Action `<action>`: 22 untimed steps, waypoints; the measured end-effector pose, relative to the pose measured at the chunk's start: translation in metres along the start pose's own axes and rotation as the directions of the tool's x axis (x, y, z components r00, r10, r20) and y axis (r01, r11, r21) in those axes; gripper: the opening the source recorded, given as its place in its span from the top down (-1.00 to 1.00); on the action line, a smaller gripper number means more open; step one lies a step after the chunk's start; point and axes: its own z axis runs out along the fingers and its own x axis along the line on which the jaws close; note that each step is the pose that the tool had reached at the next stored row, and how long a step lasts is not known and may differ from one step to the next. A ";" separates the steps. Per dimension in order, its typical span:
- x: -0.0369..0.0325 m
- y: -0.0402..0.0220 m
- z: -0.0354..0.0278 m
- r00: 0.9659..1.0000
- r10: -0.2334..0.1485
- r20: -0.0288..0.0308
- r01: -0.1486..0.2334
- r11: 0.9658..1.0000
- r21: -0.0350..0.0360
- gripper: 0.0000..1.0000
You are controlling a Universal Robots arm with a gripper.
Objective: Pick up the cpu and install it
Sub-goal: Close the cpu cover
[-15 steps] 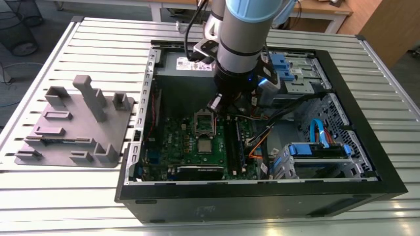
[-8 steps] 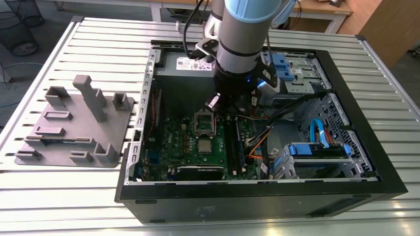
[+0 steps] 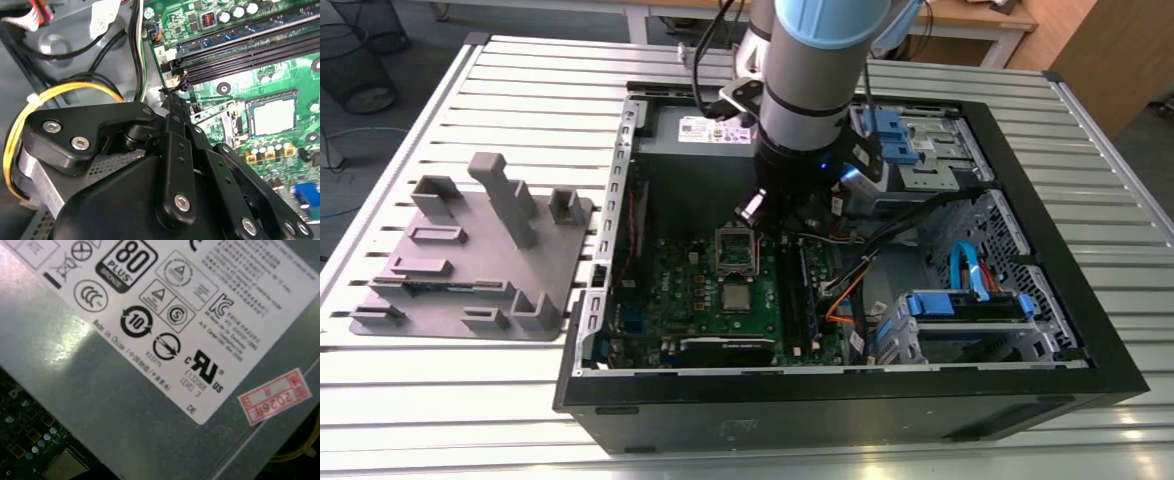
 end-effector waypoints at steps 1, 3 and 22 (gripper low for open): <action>-0.0001 0.0002 0.0003 1.000 0.012 0.001 -0.012 1.000 0.000 0.79; -0.0002 0.0011 0.0008 1.000 0.019 0.001 -0.019 1.000 0.000 0.79; 0.0009 0.0029 0.0063 1.000 0.023 0.002 -0.023 1.000 0.000 0.79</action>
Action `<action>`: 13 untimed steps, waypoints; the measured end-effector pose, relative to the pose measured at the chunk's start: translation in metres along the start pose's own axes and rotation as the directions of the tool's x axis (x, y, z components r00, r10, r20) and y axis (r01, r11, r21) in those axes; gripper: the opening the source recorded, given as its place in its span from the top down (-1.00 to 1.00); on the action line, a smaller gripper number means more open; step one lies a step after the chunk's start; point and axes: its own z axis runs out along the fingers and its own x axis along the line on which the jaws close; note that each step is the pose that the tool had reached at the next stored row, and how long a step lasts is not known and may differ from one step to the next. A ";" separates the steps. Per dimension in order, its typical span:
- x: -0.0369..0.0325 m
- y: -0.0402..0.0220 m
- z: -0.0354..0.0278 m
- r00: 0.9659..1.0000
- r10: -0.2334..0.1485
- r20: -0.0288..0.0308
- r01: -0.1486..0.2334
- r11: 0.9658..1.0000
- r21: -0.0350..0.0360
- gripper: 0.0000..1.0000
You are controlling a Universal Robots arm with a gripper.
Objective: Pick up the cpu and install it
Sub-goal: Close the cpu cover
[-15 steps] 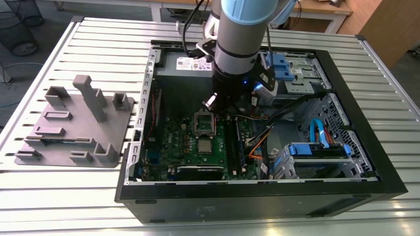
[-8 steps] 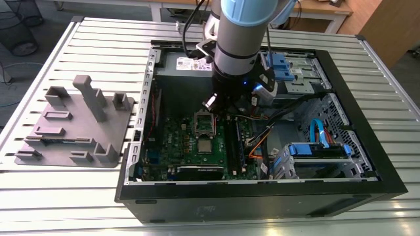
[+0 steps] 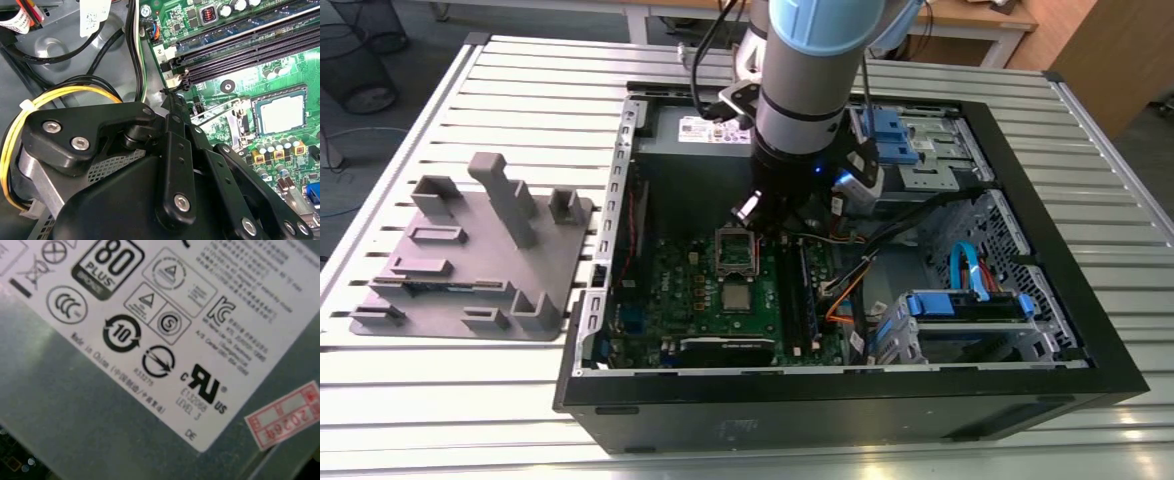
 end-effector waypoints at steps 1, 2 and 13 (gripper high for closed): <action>-0.0001 0.0001 0.0001 1.000 0.000 0.000 0.000 1.000 0.000 0.79; 0.0000 0.0001 0.0002 1.000 0.000 0.000 0.000 1.000 0.000 0.79; 0.0024 -0.0006 -0.0060 1.000 0.000 -0.001 0.000 1.000 0.003 0.79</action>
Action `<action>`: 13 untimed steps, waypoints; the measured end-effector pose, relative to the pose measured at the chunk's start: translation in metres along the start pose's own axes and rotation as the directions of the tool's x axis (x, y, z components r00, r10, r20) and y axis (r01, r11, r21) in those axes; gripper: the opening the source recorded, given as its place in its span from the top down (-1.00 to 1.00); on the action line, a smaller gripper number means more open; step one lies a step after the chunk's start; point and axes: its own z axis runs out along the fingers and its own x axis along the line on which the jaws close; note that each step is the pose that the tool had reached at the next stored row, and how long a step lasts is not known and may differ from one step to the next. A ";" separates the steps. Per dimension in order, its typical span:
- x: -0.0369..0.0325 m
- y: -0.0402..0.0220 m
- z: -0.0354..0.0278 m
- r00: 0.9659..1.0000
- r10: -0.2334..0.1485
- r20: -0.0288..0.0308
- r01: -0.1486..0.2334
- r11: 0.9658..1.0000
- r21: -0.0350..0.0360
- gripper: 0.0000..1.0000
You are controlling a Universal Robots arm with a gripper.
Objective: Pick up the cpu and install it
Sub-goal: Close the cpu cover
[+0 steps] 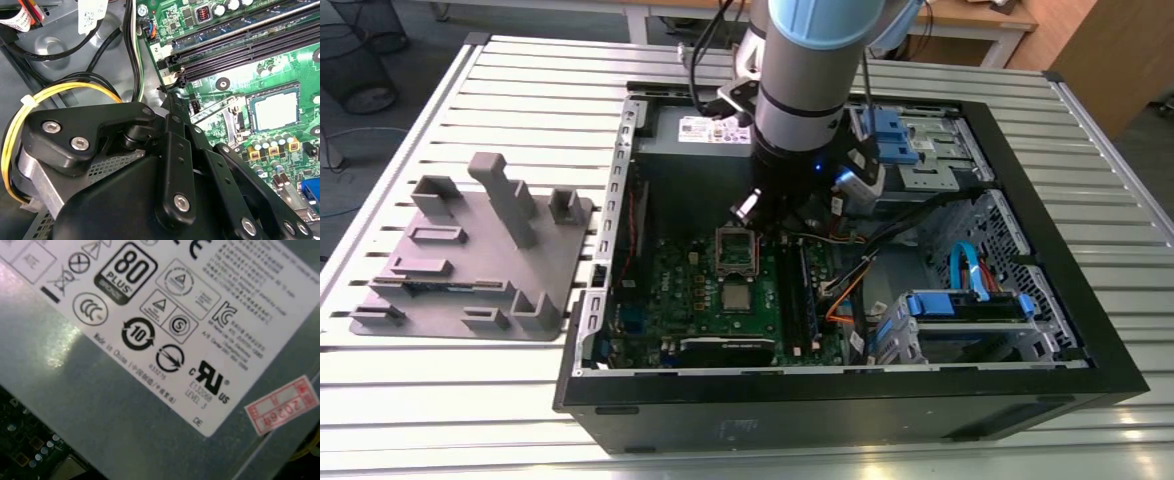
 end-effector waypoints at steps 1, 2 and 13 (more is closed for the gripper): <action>0.0002 -0.0001 -0.0006 1.000 0.000 0.000 0.000 1.000 0.000 0.79; 0.0003 -0.0002 -0.0014 1.000 0.000 0.000 0.000 1.000 0.001 0.79; 0.0024 -0.0027 -0.0095 1.000 0.000 0.000 0.000 1.000 0.001 0.79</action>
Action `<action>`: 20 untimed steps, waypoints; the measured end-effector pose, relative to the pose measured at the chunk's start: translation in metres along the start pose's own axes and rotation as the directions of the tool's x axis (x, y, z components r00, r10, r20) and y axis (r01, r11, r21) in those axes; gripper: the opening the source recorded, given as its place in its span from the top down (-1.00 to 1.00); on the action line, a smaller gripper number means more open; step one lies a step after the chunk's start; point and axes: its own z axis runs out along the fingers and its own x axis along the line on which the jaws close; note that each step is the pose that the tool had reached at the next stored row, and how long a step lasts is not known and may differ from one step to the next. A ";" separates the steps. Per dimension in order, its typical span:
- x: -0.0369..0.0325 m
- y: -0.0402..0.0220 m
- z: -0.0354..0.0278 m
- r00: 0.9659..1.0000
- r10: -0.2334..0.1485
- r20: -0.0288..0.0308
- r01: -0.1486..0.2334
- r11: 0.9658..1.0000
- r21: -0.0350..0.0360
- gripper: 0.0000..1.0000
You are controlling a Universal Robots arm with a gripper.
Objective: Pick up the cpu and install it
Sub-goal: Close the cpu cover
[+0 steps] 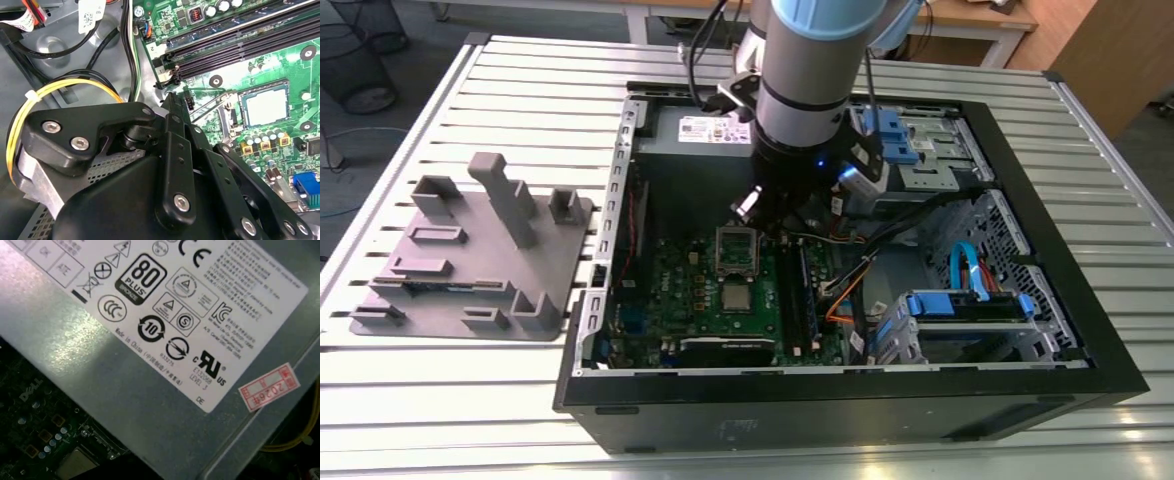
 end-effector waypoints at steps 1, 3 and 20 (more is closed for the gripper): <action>0.0004 -0.0004 -0.0007 1.000 0.000 0.000 0.000 1.000 0.000 0.79; 0.0011 -0.0014 -0.0020 1.000 0.000 0.000 0.000 1.000 0.000 0.79; 0.0036 -0.0035 -0.0116 1.000 0.000 0.002 0.000 1.000 0.002 0.79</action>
